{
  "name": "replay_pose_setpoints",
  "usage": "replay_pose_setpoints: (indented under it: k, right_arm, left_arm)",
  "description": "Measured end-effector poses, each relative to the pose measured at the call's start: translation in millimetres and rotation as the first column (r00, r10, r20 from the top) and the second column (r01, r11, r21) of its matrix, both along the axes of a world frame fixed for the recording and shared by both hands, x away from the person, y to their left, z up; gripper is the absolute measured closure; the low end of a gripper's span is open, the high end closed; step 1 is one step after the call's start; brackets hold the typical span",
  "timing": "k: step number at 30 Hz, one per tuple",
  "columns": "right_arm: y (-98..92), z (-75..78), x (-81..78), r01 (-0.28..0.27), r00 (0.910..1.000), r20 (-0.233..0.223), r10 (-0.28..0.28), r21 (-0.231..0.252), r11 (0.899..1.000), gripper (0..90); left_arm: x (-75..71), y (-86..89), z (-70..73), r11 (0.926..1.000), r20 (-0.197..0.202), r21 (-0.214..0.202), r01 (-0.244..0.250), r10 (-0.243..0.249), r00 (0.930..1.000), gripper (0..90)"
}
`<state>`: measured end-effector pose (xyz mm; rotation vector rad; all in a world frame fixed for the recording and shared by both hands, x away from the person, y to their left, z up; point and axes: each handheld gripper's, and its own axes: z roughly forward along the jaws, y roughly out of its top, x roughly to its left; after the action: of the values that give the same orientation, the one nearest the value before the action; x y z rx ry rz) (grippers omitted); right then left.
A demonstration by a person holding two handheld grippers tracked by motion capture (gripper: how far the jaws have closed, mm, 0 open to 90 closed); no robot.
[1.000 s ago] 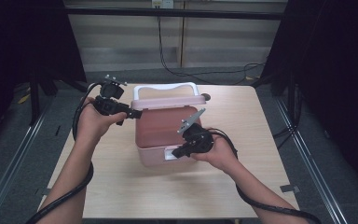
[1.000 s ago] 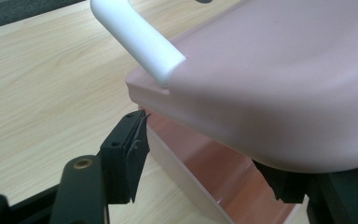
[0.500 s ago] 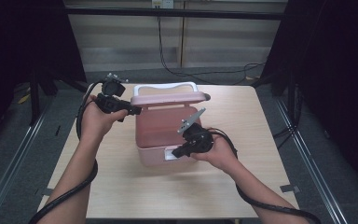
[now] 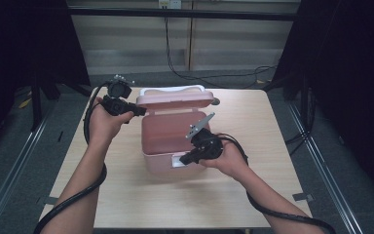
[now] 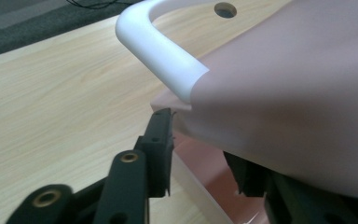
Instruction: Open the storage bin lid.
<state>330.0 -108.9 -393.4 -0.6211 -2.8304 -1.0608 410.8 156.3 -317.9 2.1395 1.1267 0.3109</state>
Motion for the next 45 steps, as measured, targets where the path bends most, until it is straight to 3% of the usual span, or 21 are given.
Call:
replay_pose_setpoints:
  k: [4,17,39,45]
  right_arm:
    - [0.1,0.0,-0.1,0.001,1.0,-0.004,-0.001,-0.001,1.0,90.0]
    - [0.5,0.1,0.0,0.0,1.0,0.001,0.0,-0.001,1.0,90.0]
    - [2.3,-0.1,0.7,-0.003,1.0,0.003,0.003,0.001,1.0,90.0]
    - [2.2,-0.2,0.8,-0.004,1.0,0.009,0.003,0.001,1.0,90.0]
  left_arm:
    - [3.1,-0.1,1.3,1.0,0.007,-0.004,-0.004,0.004,1.0,65.7]
    - [9.9,-5.1,8.3,0.9987,0.047,0.038,-0.035,0.033,0.9984,72.2]
    - [25.6,-8.7,13.1,0.9968,0.017,0.059,-0.053,0.052,0.9985,76.0]
    - [29.2,-9.0,11.6,0.9961,0.04,0.065,-0.06,0.057,0.9975,77.9]
